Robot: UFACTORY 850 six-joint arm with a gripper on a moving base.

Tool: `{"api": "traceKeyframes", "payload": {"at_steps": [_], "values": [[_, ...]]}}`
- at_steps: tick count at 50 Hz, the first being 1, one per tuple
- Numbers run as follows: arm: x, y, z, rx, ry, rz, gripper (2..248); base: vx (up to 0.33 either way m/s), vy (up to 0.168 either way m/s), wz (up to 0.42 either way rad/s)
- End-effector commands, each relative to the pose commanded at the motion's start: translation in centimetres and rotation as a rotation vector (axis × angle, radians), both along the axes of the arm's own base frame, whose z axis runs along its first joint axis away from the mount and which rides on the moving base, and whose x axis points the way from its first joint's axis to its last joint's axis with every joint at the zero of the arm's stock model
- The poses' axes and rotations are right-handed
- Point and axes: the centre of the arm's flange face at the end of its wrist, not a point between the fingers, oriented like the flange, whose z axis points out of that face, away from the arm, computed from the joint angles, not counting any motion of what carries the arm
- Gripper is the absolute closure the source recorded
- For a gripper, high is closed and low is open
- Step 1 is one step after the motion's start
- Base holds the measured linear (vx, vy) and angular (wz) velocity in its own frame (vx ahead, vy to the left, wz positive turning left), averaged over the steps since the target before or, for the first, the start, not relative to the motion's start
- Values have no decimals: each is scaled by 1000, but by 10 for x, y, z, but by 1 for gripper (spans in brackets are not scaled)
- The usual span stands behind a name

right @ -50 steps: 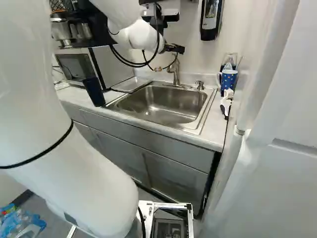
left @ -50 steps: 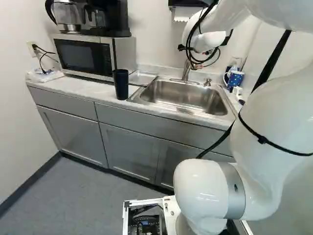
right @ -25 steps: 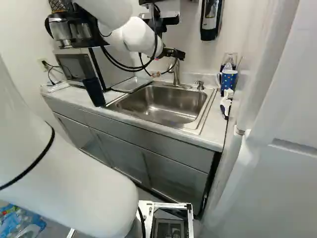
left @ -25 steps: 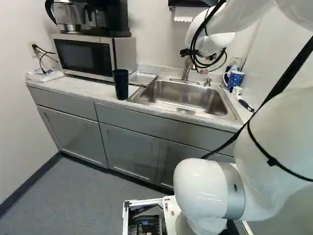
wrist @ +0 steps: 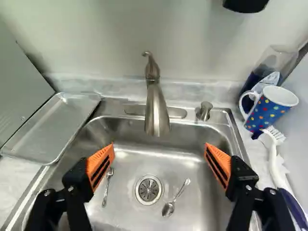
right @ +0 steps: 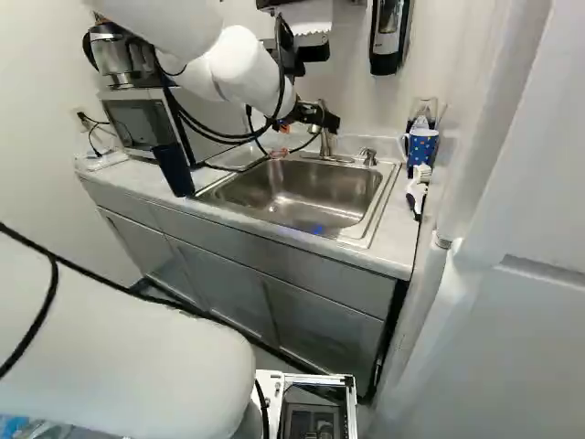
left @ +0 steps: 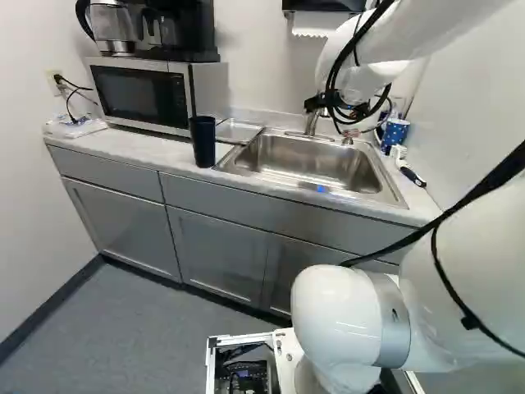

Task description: Rinse the cup and place it in the tray

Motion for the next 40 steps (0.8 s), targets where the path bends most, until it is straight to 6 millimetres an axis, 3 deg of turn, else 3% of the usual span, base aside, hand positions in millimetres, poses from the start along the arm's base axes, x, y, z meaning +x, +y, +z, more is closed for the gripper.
{"api": "traceKeyframes", "payload": {"at_steps": [40], "values": [[0,0,0,0,0,0,3,0,0,0]]}}
